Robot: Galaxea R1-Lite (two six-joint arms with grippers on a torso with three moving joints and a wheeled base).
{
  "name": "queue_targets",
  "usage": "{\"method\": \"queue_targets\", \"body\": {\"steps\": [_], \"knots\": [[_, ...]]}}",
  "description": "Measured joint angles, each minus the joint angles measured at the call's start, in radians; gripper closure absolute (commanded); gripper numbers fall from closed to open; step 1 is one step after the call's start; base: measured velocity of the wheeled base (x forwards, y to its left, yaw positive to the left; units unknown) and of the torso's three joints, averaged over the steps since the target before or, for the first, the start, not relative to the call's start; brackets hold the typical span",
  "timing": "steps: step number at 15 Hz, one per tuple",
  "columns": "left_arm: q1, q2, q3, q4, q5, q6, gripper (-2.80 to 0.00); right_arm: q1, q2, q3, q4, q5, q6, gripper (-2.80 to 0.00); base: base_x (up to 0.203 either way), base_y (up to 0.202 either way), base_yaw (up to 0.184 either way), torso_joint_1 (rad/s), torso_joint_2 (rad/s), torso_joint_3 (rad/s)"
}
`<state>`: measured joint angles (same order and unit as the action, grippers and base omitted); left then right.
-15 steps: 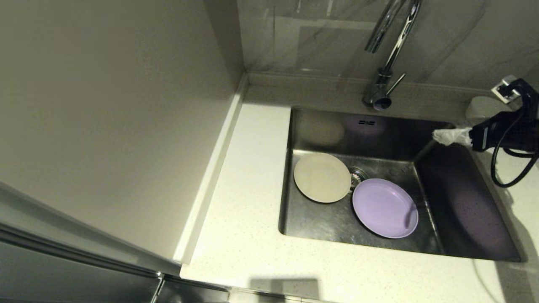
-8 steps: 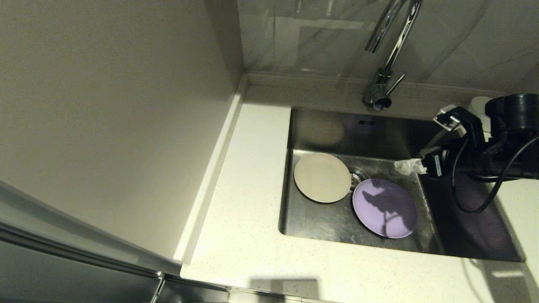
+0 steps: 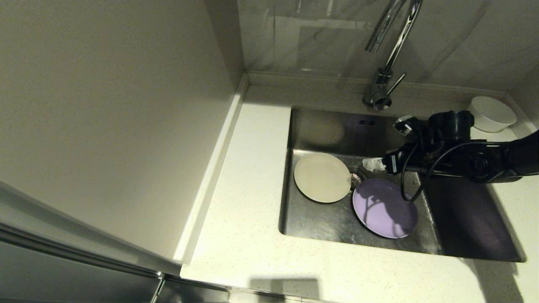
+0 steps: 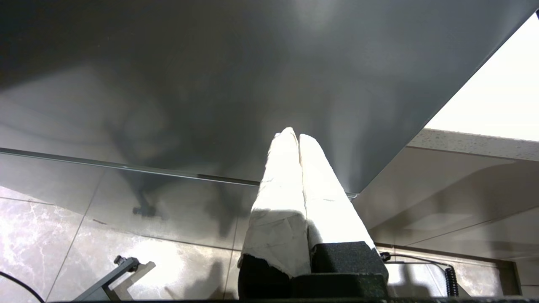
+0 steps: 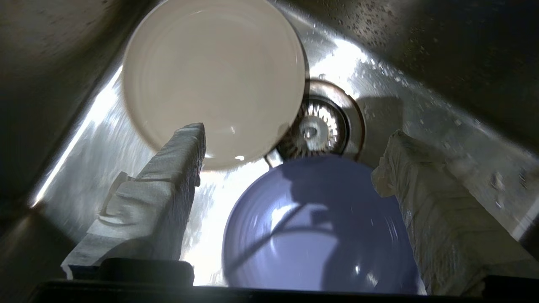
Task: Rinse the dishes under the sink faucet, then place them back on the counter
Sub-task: Put a plate back to the table from the sink
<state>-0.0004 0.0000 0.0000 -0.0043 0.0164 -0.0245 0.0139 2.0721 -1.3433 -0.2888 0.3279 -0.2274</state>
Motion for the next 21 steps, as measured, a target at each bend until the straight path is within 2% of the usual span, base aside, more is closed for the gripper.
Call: {"method": "queue_targets", "body": {"steps": [4, 7, 10, 14, 21], "knots": [[0.0, 0.0, 0.0, 0.0, 0.0, 0.0, 0.0, 0.028, 0.128, -0.068, -0.075, -0.099, -0.008, -2.8, 0.0, 0.0, 0.0, 0.0, 0.0, 0.0], [0.0, 0.0, 0.0, 0.0, 0.0, 0.0, 0.0, 0.054, 0.205, -0.13, -0.118, -0.151, -0.06, -2.8, 0.0, 0.0, 0.0, 0.0, 0.0, 0.0], [0.0, 0.0, 0.0, 0.0, 0.0, 0.0, 0.0, 0.071, 0.266, -0.182, -0.132, -0.174, -0.066, -2.8, 0.0, 0.0, 0.0, 0.0, 0.0, 0.0], [0.0, 0.0, 0.0, 0.0, 0.0, 0.0, 0.0, 0.073, 0.319, -0.215, -0.134, -0.182, -0.114, -2.8, 0.0, 0.0, 0.0, 0.0, 0.0, 0.0], [0.0, 0.0, 0.0, 0.0, 0.0, 0.0, 0.0, 0.086, 0.379, -0.258, -0.136, -0.188, -0.117, -2.8, 0.0, 0.0, 0.0, 0.0, 0.0, 0.0]]}}
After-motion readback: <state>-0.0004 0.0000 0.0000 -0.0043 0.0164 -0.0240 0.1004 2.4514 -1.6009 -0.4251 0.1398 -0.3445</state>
